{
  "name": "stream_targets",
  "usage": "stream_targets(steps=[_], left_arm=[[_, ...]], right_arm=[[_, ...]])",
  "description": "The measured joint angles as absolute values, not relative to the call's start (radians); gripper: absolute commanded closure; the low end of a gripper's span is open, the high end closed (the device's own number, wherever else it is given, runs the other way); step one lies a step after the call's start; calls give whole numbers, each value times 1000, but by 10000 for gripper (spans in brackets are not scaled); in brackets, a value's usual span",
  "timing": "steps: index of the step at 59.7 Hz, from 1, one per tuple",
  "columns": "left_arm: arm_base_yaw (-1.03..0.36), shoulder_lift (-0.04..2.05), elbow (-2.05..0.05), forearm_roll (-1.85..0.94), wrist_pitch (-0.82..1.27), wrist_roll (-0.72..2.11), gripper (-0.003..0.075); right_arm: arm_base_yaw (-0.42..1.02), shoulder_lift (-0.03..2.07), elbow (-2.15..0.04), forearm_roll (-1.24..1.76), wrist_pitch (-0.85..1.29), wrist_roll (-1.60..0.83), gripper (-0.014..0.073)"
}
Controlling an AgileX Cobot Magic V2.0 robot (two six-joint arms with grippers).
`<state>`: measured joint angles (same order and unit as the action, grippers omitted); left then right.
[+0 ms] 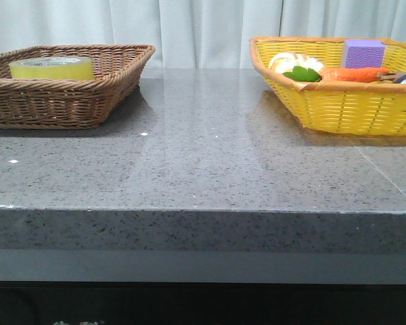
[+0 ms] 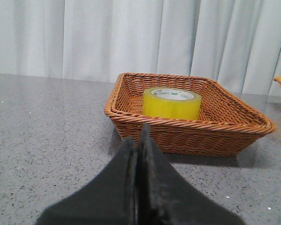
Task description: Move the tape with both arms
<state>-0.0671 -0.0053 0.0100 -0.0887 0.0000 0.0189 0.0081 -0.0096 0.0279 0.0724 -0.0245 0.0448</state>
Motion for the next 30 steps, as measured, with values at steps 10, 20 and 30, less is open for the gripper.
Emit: stream_targets(steps=[10,20,30], left_arm=[[-67,-5,10,-89,0,19,740],[-67,-5,10,-89,0,19,740],[-67,-5,10,-89,0,19,740]], right_arm=[[7,-10,28,74,-50,45,662],[4,-10,28,76,-50,45,662],[4,-10,28,76,-50,45,662]])
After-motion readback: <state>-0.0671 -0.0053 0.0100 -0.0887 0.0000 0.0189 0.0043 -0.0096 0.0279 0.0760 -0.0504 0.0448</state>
